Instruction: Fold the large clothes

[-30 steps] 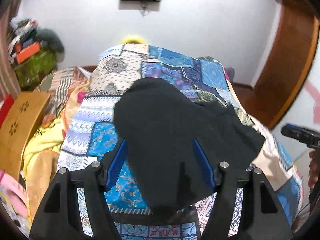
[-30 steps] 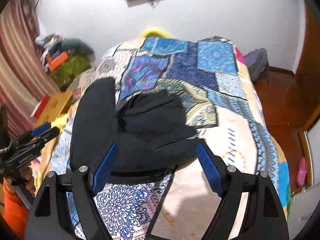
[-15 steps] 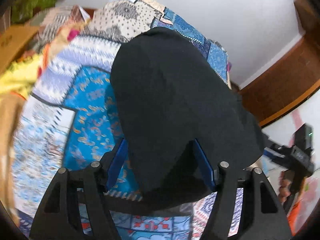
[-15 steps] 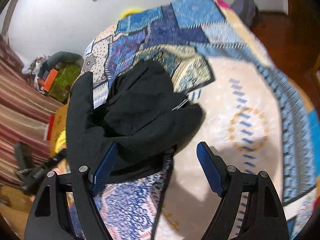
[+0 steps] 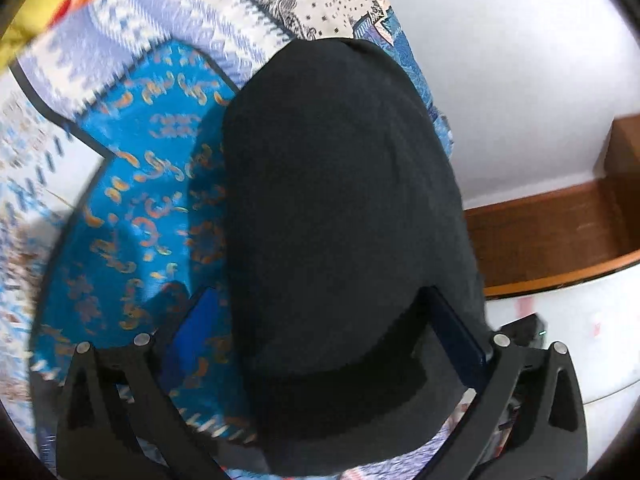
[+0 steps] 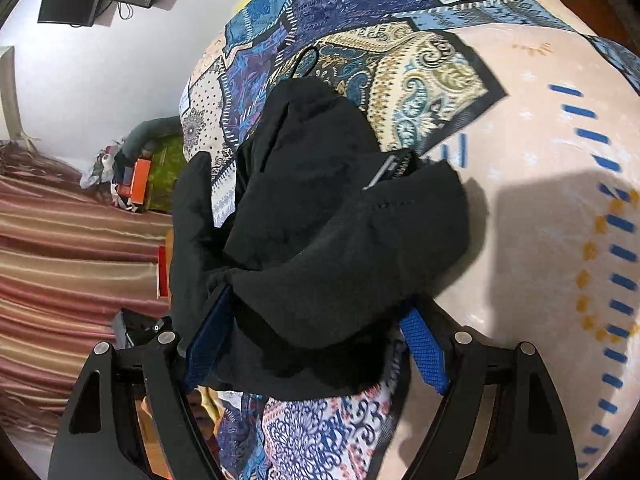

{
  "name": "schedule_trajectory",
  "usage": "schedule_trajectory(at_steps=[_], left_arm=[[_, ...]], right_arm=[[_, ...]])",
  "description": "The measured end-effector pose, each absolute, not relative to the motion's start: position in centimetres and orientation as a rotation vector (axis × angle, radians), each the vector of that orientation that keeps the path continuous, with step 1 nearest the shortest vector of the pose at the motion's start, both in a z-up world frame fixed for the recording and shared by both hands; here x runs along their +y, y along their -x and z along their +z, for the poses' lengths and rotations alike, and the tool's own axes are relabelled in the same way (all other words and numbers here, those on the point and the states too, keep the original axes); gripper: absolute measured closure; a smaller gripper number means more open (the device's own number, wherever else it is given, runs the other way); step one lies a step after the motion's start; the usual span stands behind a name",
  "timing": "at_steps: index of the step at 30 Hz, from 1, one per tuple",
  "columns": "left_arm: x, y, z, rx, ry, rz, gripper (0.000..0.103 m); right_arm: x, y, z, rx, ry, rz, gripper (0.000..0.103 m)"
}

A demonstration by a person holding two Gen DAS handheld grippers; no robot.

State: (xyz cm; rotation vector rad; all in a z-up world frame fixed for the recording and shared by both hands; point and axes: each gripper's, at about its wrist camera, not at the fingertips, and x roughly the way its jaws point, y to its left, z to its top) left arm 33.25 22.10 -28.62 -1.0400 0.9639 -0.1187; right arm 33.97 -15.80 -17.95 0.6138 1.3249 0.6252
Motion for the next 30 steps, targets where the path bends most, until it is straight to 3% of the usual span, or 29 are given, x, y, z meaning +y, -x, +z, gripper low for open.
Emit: schedule_trajectory(at_steps=[3,11,16,21,30], left_arm=[[22.0,-34.0,-29.1,0.956,1.086,-0.133,0.000],[22.2,-35.1,-28.8,0.974,1.081,-0.138,0.001],[21.3,-34.9,-26.1,0.952,0.955,-0.121,0.022],[20.8,-34.3,-22.0,0.898,0.803,-0.133,0.040],[25.2,-33.5,-14.4,0.734,0.657,-0.109,0.045]], right_arm=[[-15.1,-33.8,-17.7,1.319,-0.564,0.620,0.025],[-15.1,-33.5,-17.2,1.317,-0.580,0.611,0.055],[-14.9,-33.4,-15.8,1.308,-0.556,0.597,0.069],[-13.5,-33.6,-13.6,1.288,-0.501,0.591,0.074],[-7.3,-35.3,-10.1,1.194,-0.461,0.692,0.075]])
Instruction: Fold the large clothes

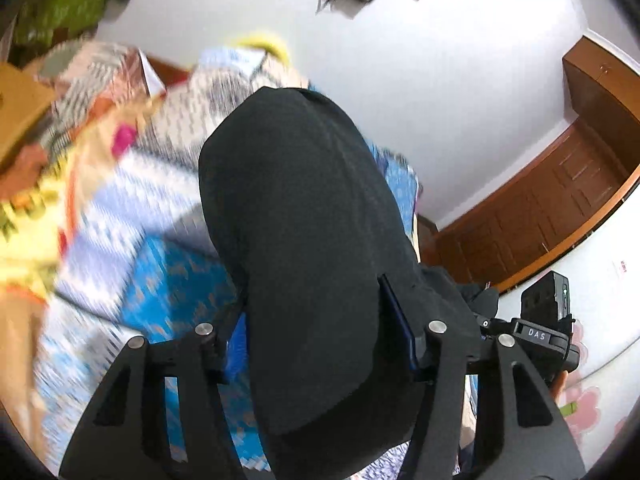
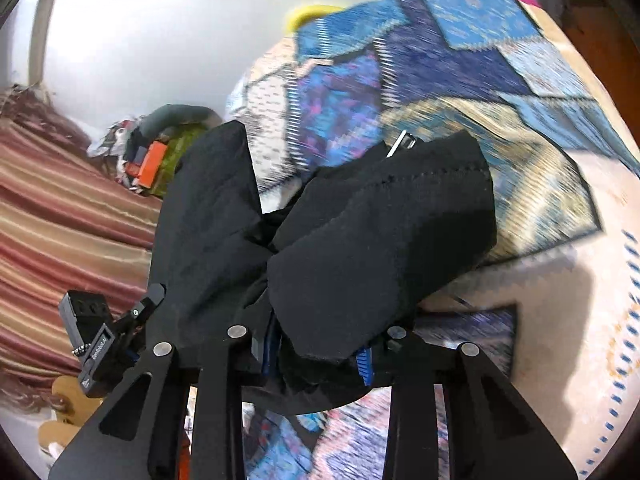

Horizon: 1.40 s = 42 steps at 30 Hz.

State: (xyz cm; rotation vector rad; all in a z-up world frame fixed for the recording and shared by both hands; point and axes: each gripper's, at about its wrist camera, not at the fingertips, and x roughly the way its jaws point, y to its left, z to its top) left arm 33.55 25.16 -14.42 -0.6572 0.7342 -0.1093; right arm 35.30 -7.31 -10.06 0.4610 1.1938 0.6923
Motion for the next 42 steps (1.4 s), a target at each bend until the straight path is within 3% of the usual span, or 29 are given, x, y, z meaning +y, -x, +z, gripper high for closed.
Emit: schedule_trajectory(at_steps=[8,18,23,29,35,42], left_arm=[[32.3,-35.4,-13.7,0.718,0.620,-0.013,0.045],[38.4,-38.0,-23.6,0.882,0.648,0.118,0.045],[38.5,-37.3,-24.1,0.849,0.617,0.112,0.042],[37.2,-35.5,-22.9,0.893,0.544,0.205,0.040],[34.7,-32.2,-20.0,0.918,0.389,0.274,0.040],[31.1,-27.2,-12.6,0.803,0.322,0.253,0.040]], right_arm=[[0.3,-38.4,-11.8,1.186,-0.452,0.777,0.075],[8.2,-40.5,-21.7,1.344,-0.373,0.733,0.075],[8.3,-40.6,-23.1,1.359,-0.362,0.737,0.073],[7.8,-37.9,-20.1,1.306,-0.228,0.694,0.062],[6.8,-34.4,-15.7,1.168,-0.043,0.647,0.061],[4.2,-29.5,-5.8,0.928,-0.022,0.676,0.061]])
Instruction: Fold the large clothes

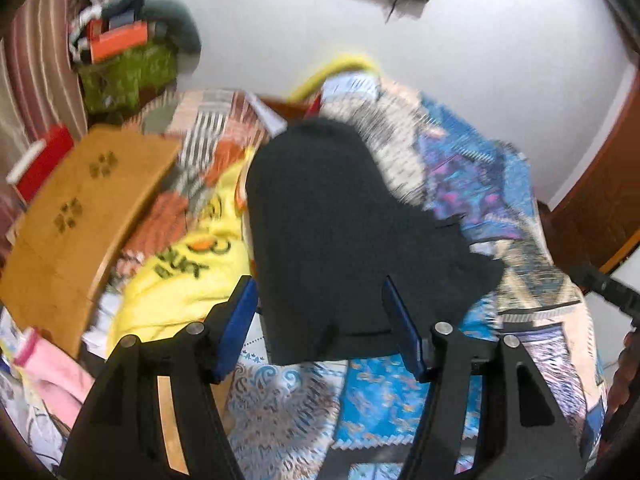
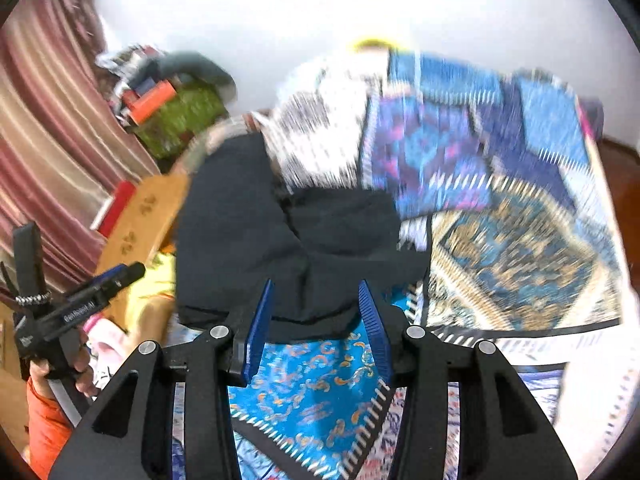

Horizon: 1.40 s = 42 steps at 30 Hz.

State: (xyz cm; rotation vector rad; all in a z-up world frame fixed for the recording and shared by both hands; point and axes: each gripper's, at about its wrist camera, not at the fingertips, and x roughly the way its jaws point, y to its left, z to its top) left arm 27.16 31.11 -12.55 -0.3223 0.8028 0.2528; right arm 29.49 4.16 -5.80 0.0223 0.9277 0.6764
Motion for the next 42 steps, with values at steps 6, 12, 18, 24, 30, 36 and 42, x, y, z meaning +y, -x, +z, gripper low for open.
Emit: schedule_trajectory(at_steps=[6,12,18,24,30,36,42], left_arm=[[26.1,-21.1,-4.0,0.596,0.218,0.234,0.040],[20.7,-13.6,2.4,0.371,0.161,0.216,0.040],[15.7,-7.3,5.3,0.196,0.089,0.249,0.040],[12.5,-3.6,5.9,0.101,0.034,0.306,0.033],[11.8,-1.8,5.3,0.078,0.070,0.322,0.011],[11.5,-0.9,4.9,0.081,0.075,0.336,0.006],[11.3,-0.5,4.5,0.082,0.085,0.348,0.004]], right_arm=[[2.0,-24.5,1.3,0.732,-0.064,0.747,0.061],[-0.9,-19.0,6.1,0.557,-0.090,0.779,0.061],[-2.9,-13.5,8.3,0.389,-0.072,0.780,0.061],[-3.6,-9.9,8.4,0.294,-0.025,0.755,0.048],[-4.2,-8.2,8.2,0.233,-0.020,0.692,0.017],[-3.7,-7.6,8.2,0.230,0.014,0.702,0.010],[-3.6,-7.1,7.9,0.227,0.032,0.698,0.010]])
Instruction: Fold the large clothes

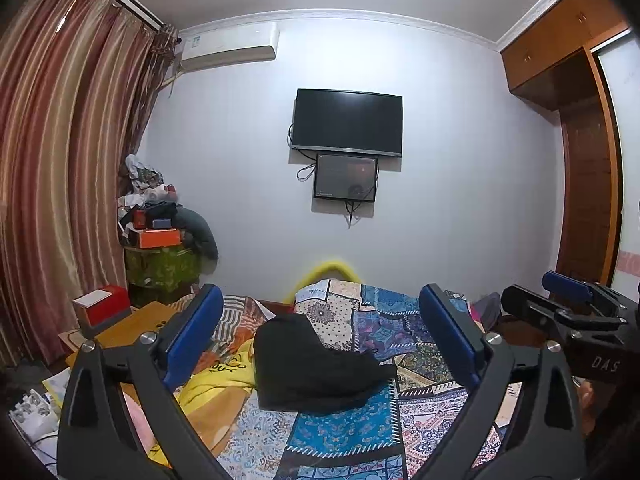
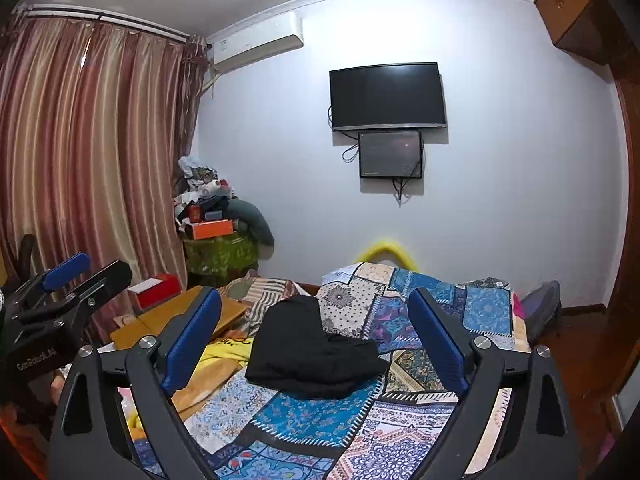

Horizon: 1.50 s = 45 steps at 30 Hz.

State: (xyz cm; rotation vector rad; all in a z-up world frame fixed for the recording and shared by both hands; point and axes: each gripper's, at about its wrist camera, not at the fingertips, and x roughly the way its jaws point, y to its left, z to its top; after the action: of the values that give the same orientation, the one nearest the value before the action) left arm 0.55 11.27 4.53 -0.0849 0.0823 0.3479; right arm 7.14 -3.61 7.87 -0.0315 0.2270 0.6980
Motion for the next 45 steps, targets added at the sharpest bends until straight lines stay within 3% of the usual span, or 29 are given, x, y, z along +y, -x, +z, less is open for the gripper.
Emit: schedule_trajectory(at_steps=[45], left_arm=[[10.6,-2.1,3.4,0.153,0.085,0.303,0.003]], right_arm=[[-5.2,-6.8,8.5,0.259,-0.011,0.672,0.009]])
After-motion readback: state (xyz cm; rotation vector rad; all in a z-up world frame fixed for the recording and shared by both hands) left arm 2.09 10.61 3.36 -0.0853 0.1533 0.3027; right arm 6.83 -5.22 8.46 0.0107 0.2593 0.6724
